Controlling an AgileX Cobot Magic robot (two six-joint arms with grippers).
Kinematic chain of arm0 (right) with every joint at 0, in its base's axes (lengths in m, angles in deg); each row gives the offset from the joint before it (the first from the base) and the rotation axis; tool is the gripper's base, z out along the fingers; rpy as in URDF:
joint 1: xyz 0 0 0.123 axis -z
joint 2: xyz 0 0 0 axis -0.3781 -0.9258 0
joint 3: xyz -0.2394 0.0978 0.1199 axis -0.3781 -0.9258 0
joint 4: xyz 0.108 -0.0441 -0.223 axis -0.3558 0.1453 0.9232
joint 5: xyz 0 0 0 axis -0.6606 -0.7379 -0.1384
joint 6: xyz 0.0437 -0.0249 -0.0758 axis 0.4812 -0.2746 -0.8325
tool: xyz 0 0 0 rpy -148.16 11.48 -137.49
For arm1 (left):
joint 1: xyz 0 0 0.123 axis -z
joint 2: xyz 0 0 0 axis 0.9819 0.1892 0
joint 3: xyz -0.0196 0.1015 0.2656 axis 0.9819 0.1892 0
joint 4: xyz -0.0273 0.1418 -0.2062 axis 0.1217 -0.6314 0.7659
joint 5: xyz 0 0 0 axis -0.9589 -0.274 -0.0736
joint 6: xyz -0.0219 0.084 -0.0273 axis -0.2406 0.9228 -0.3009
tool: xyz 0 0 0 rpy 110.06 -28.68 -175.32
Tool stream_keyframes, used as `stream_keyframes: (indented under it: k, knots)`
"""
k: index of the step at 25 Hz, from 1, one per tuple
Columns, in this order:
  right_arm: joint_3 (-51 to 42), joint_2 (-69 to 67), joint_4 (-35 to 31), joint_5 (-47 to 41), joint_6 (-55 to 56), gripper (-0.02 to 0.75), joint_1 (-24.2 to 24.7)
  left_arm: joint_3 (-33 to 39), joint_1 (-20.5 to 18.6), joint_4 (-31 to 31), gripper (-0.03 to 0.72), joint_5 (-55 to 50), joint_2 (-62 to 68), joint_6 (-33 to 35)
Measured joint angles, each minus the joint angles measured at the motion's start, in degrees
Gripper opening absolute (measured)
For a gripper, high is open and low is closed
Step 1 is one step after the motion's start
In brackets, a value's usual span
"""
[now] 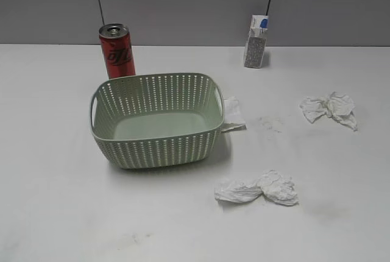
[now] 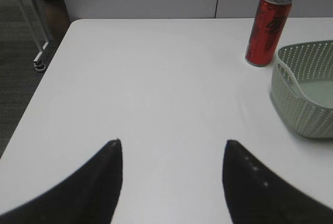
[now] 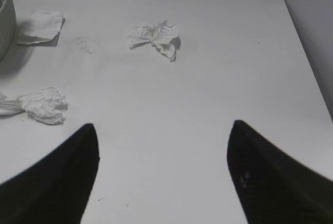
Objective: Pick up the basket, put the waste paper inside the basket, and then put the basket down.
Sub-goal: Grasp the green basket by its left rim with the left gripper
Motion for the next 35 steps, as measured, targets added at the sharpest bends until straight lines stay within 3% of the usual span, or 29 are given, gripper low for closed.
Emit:
stream_keyframes:
  k: [9, 35]
  knots:
    - [0.0, 0.0, 0.0, 0.0, 0.0, 0.581, 0.0, 0.0, 0.0, 0.0, 0.455, 0.0, 0.0, 0.0]
    - [0.0, 0.0, 0.0, 0.0, 0.0, 0.581, 0.0, 0.0, 0.0, -0.8, 0.318, 0.0, 0.0, 0.0]
